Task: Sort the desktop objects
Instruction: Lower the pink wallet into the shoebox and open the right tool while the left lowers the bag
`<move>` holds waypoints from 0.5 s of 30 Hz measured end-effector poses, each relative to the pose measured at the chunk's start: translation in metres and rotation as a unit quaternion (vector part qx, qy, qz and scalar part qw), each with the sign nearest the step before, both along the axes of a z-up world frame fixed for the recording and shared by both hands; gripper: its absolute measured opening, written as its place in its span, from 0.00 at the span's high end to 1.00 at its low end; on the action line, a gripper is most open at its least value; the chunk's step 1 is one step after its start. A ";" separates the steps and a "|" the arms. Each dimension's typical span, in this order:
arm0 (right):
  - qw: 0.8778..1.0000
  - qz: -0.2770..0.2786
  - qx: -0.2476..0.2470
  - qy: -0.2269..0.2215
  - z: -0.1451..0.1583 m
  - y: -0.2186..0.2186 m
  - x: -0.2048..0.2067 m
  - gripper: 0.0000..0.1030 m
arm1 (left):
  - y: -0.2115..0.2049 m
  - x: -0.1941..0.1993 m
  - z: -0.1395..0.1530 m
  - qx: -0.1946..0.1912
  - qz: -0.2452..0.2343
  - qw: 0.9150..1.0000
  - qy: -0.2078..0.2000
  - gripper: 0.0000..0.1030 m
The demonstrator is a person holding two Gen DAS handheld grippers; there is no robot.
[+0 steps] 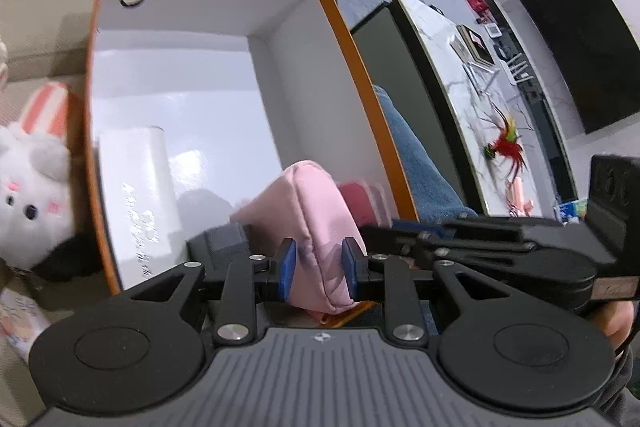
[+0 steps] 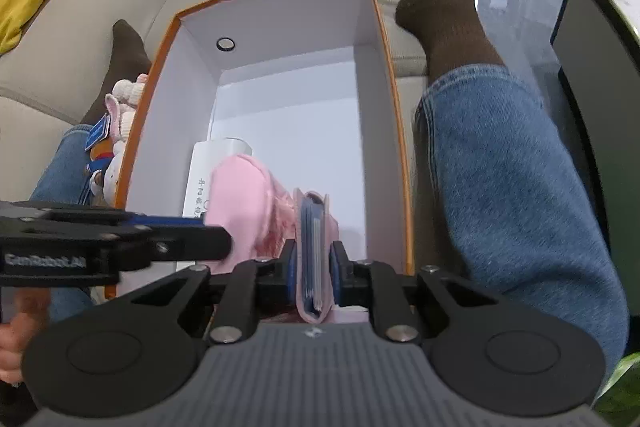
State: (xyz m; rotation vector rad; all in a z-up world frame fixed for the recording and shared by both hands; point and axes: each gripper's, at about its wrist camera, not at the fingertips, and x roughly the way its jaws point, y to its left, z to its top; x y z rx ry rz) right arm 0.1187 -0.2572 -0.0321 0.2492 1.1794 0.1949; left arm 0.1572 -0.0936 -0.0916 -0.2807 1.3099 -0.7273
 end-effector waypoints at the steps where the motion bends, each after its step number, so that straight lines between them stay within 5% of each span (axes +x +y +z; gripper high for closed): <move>1: 1.000 0.000 -0.003 -0.003 0.003 -0.001 0.000 0.83 | -0.001 0.000 -0.002 -0.003 -0.001 1.000 0.005 0.73; 15: 1.000 -0.003 -0.023 0.014 -0.004 0.002 0.001 0.83 | -0.007 -0.006 -0.010 -0.011 -0.011 1.000 0.001 0.77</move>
